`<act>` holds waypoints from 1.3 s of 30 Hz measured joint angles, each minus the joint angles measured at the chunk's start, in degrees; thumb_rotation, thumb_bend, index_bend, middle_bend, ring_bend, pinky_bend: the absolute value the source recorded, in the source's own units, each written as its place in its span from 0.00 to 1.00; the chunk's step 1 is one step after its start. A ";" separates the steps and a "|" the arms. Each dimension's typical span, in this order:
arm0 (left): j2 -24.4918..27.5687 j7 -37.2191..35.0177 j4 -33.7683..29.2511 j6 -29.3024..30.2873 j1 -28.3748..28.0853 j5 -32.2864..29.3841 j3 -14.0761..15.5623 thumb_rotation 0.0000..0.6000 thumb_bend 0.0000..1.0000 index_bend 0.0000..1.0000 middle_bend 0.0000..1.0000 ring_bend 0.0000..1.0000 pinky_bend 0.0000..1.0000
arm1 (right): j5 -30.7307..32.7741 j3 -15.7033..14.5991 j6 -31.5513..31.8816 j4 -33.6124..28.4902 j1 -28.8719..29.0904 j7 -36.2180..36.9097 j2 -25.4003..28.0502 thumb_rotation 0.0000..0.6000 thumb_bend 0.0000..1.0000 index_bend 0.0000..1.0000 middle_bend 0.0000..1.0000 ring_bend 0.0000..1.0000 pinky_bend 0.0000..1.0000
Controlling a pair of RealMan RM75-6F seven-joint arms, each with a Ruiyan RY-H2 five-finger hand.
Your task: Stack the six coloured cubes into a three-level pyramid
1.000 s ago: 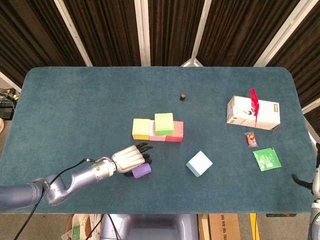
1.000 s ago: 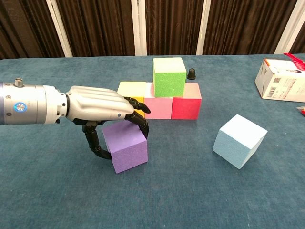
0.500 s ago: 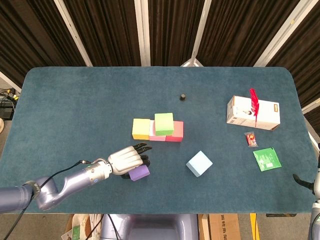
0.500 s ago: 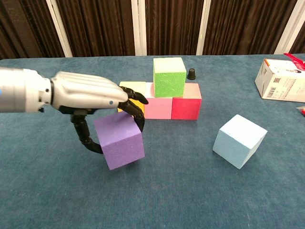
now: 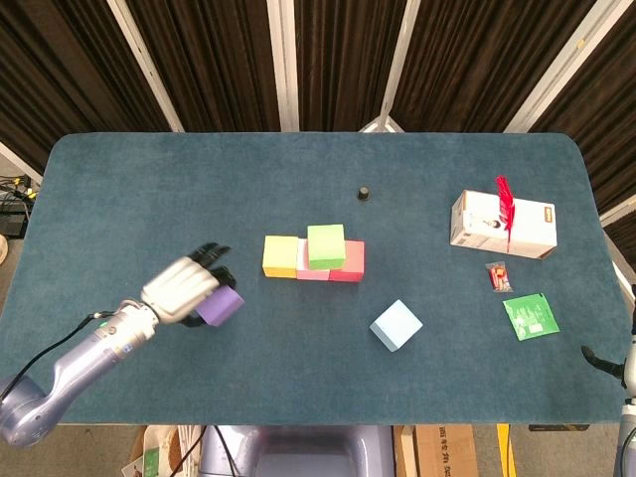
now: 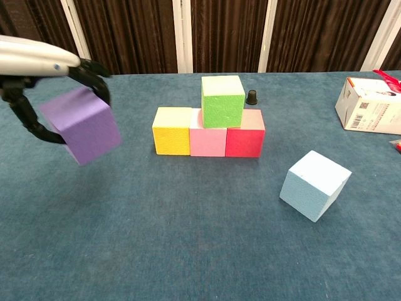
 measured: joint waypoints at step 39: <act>-21.38 28.50 12.39 16.68 -3.45 -47.74 -10.04 1.00 0.33 0.27 0.28 0.00 0.00 | 0.17 -0.08 -1.52 1.42 0.51 -0.91 -0.93 1.00 0.13 0.00 0.03 0.00 0.00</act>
